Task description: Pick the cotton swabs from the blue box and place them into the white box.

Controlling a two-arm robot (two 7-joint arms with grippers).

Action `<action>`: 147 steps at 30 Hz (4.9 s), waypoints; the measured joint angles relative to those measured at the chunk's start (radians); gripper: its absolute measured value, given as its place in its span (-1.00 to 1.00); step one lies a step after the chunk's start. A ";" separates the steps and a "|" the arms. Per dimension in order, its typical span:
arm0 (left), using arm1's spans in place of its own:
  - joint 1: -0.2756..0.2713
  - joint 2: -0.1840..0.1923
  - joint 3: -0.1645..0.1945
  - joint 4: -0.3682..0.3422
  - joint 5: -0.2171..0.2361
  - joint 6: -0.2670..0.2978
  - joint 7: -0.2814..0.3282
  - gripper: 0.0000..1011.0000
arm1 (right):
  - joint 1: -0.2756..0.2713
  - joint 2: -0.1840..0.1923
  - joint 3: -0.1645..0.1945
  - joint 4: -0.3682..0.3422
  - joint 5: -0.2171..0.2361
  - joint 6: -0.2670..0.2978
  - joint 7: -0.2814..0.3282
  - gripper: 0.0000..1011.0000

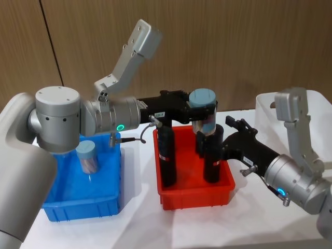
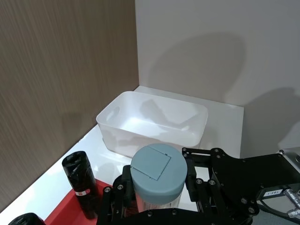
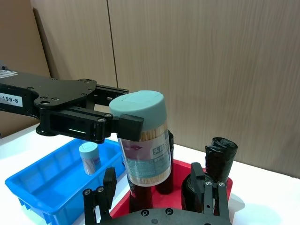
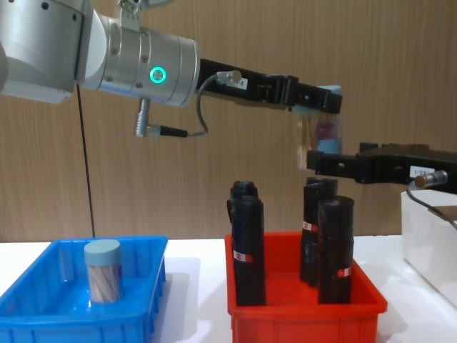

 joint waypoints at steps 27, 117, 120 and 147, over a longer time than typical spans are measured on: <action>0.000 0.000 0.000 0.000 0.000 0.000 0.000 0.31 | 0.067 -0.030 -0.018 0.084 -0.044 -0.008 0.024 0.98; 0.000 0.000 0.000 0.000 0.000 0.000 0.000 0.98 | 0.154 0.034 0.094 0.347 -0.012 -0.088 -0.154 0.32; 0.000 0.000 0.000 0.000 0.000 0.000 0.000 0.98 | 0.164 0.040 0.105 0.370 -0.014 -0.094 -0.167 0.32; 0.000 0.000 0.000 0.000 0.000 0.000 0.000 0.98 | 0.223 0.059 0.151 0.514 -0.022 -0.123 -0.202 0.98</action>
